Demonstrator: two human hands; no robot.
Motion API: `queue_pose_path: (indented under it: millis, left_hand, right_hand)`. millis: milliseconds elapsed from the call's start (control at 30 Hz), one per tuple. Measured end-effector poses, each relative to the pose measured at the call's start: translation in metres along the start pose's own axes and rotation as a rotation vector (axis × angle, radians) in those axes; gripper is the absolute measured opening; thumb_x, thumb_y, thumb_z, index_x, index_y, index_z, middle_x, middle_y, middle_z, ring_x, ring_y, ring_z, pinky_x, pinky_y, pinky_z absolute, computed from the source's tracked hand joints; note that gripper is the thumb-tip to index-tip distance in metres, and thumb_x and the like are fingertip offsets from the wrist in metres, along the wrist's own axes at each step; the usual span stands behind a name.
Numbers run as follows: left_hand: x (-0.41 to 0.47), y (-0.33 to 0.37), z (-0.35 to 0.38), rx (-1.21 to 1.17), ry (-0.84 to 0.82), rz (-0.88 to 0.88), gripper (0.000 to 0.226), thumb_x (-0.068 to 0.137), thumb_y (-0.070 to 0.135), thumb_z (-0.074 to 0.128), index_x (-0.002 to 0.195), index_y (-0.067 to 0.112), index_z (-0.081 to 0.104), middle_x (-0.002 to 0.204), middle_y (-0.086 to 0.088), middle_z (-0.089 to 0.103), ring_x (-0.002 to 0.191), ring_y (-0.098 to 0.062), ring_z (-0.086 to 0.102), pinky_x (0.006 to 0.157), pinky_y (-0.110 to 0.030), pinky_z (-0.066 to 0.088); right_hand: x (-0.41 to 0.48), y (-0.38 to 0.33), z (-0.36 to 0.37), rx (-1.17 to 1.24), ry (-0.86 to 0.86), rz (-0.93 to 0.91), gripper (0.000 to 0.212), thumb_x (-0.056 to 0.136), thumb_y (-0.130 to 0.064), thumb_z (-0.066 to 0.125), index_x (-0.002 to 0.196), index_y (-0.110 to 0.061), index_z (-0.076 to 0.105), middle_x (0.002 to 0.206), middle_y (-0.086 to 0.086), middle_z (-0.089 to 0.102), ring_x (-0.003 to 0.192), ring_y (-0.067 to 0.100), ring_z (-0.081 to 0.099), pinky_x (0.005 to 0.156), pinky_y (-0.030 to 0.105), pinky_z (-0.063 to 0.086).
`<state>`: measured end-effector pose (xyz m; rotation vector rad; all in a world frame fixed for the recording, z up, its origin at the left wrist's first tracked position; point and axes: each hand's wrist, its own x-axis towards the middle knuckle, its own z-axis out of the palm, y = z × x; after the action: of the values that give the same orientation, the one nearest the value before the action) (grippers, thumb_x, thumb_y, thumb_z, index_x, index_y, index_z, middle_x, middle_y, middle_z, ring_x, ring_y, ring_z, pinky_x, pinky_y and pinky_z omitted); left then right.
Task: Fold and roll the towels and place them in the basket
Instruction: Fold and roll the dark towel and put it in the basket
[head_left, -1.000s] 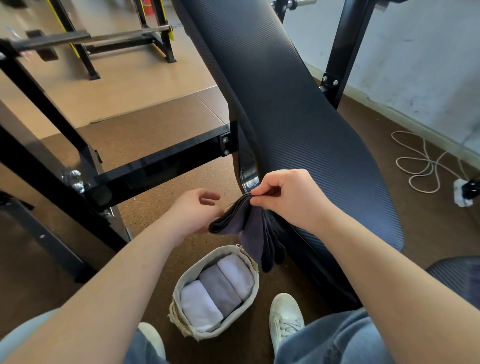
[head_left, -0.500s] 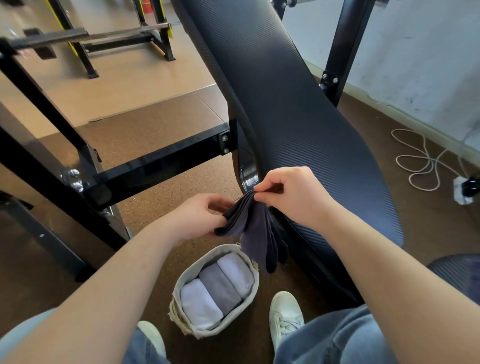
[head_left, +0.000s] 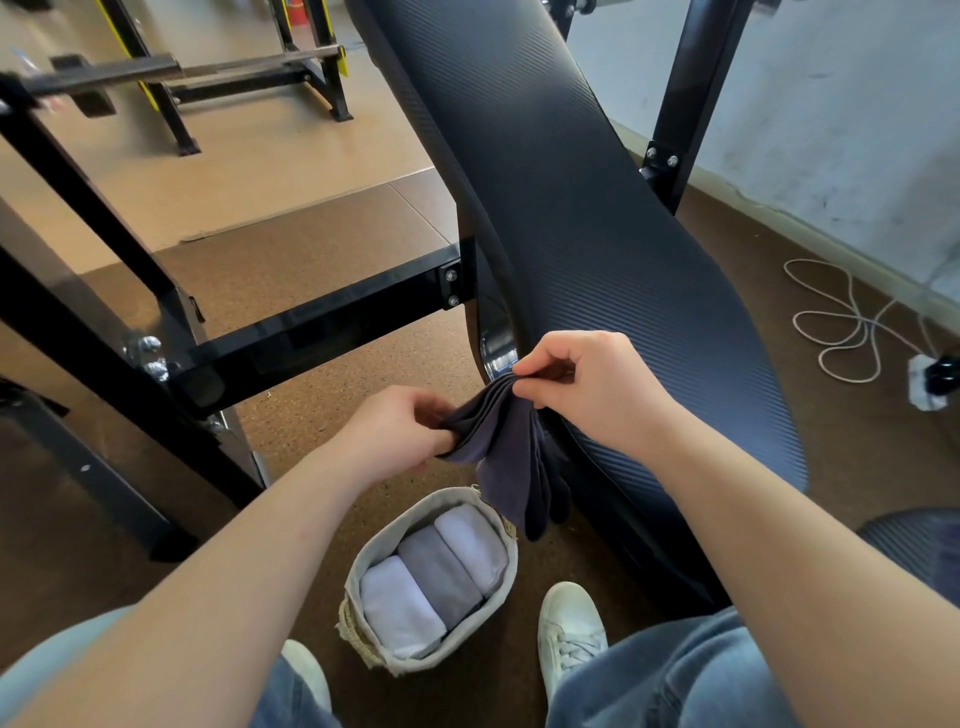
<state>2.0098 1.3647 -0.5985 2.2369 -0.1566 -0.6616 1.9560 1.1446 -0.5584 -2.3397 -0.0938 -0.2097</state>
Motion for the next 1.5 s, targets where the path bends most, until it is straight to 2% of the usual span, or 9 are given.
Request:
queue_pose_path:
  millis: [167,400,533,633,733,833,1100,1333,1500]
  left_hand:
    - [-0.003,0.001,0.005,-0.062,0.046,-0.158,0.017,0.097,0.017,0.062,0.108,0.027,0.071,0.098,-0.003,0.069,0.078,-0.023,0.067,0.074,-0.040,0.063]
    - [-0.006,0.015,-0.015,-0.513,0.216,-0.003,0.034,0.093,-0.011,0.052,0.100,0.015,0.073,0.111,-0.008,0.067,0.102,-0.022,0.067,0.066,-0.027,0.061]
    - [-0.012,0.018,-0.030,-0.562,0.069,0.028,0.031,0.095,-0.009,0.049,0.101,0.008,0.074,0.111,-0.015,0.070,0.107,-0.024,0.070,0.080,-0.032,0.063]
    - [-0.014,0.015,-0.028,-0.462,-0.078,-0.018,0.029,0.097,-0.005,0.051,0.105,0.010,0.074,0.114,-0.015,0.072,0.105,-0.020,0.071,0.081,-0.031,0.063]
    - [-0.015,0.014,-0.031,-0.673,-0.226,0.010,0.021,0.099,0.007,0.059,0.116,0.006,0.072,0.115,-0.014,0.075,0.106,-0.019,0.072,0.087,-0.031,0.062]
    - [-0.018,0.013,-0.036,-0.516,-0.226,0.122,0.028,0.090,0.000,0.072,0.114,0.014,0.073,0.106,-0.003,0.078,0.102,-0.016,0.074,0.085,-0.026,0.061]
    - [-0.013,0.009,-0.026,-0.467,0.051,0.037,0.015,0.104,0.025,0.058,0.115,0.030,0.067,0.112,0.001,0.074,0.103,-0.018,0.072,0.074,-0.039,0.065]
    - [-0.006,0.006,-0.026,-0.581,0.124,0.028,0.032,0.093,0.015,0.074,0.121,0.016,0.060,0.110,-0.009,0.071,0.095,-0.020,0.075,0.078,-0.030,0.063]
    - [-0.008,0.005,-0.026,-0.491,0.149,0.118,0.010,0.095,0.009,0.070,0.091,0.018,0.069,0.096,-0.002,0.071,0.089,-0.017,0.068,0.069,-0.027,0.058]
  right_hand:
    - [0.000,-0.001,-0.001,0.133,0.003,0.062,0.025,0.084,-0.016,0.085,0.088,-0.038,0.074,0.077,-0.021,0.073,0.073,0.001,0.072,0.077,0.016,0.055]
    - [0.002,0.004,0.003,-0.456,-0.293,-0.068,0.020,0.096,-0.020,0.067,0.113,-0.023,0.077,0.102,-0.006,0.071,0.097,0.016,0.064,0.088,0.033,0.052]
    - [0.004,0.006,-0.001,-0.360,-0.080,-0.109,0.017,0.094,-0.019,0.070,0.109,-0.022,0.078,0.095,-0.010,0.064,0.087,0.011,0.058,0.085,0.031,0.052]
    - [0.001,0.008,0.000,-0.294,-0.130,0.026,0.015,0.095,-0.018,0.069,0.108,-0.023,0.075,0.093,-0.010,0.067,0.077,0.008,0.060,0.085,0.034,0.056]
    - [-0.001,0.008,0.000,0.015,-0.100,0.261,0.011,0.098,-0.014,0.063,0.096,-0.025,0.065,0.079,-0.003,0.073,0.067,0.015,0.074,0.076,0.041,0.064]
    - [0.000,0.006,-0.002,0.374,-0.124,0.452,0.008,0.105,-0.014,0.052,0.102,-0.021,0.055,0.087,0.012,0.073,0.075,0.027,0.078,0.076,0.051,0.064]
    - [0.000,0.010,-0.011,0.605,-0.203,0.502,0.015,0.095,0.005,0.065,0.106,-0.004,0.067,0.092,0.015,0.076,0.083,0.024,0.075,0.077,0.034,0.064]
    - [0.002,0.010,0.001,0.550,-0.053,0.648,0.022,0.105,-0.015,0.055,0.126,-0.014,0.049,0.083,0.012,0.070,0.061,0.019,0.070,0.052,0.028,0.054]
    - [0.009,0.013,0.003,0.582,0.136,0.730,0.011,0.103,-0.021,0.061,0.108,-0.025,0.053,0.067,0.007,0.051,0.046,0.013,0.043,0.038,0.023,0.028]
